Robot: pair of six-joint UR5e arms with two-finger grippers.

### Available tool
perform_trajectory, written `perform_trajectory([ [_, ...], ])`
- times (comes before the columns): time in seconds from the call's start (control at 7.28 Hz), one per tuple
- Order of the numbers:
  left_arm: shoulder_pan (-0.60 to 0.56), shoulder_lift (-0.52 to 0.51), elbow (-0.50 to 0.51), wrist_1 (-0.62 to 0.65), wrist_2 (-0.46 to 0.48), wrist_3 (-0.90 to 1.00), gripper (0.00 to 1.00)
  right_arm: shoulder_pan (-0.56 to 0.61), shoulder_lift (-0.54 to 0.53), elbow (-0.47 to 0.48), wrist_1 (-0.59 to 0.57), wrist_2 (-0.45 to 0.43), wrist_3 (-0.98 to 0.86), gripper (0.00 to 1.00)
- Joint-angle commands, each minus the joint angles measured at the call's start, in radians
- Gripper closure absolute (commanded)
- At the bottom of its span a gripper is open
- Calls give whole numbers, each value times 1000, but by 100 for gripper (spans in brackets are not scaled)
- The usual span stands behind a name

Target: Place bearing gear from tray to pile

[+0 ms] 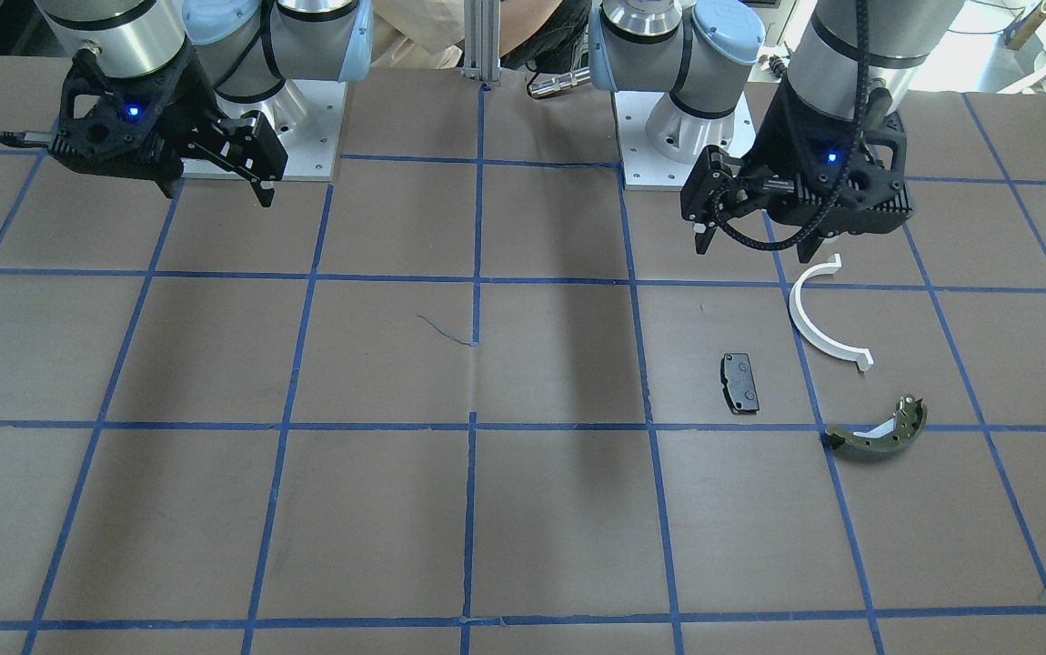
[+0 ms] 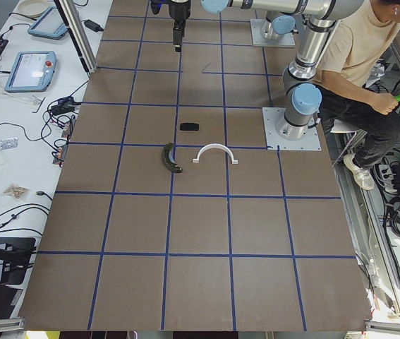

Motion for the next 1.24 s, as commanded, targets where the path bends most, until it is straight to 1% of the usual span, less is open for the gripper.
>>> perform_trajectory([
  [0.0, 0, 2, -6, 6, -2, -9, 0, -5, 2, 0, -1, -10, 1, 0],
  [0.41, 0, 1, 5, 12, 9, -5, 0, -21, 7, 1, -9, -10, -10, 0],
  [0.69, -1, 8, -1, 12, 5, -9, 0, -77, 7, 1, -7, -10, -36, 0],
  [0.82, -1, 8, 2, 12, 2, -8, 0, -127, 8, 1, -9, -13, -111, 0],
  [1.1, -1, 8, -4, 12, 15, -6, 0, -312, 30, 3, -12, -8, -334, 0],
])
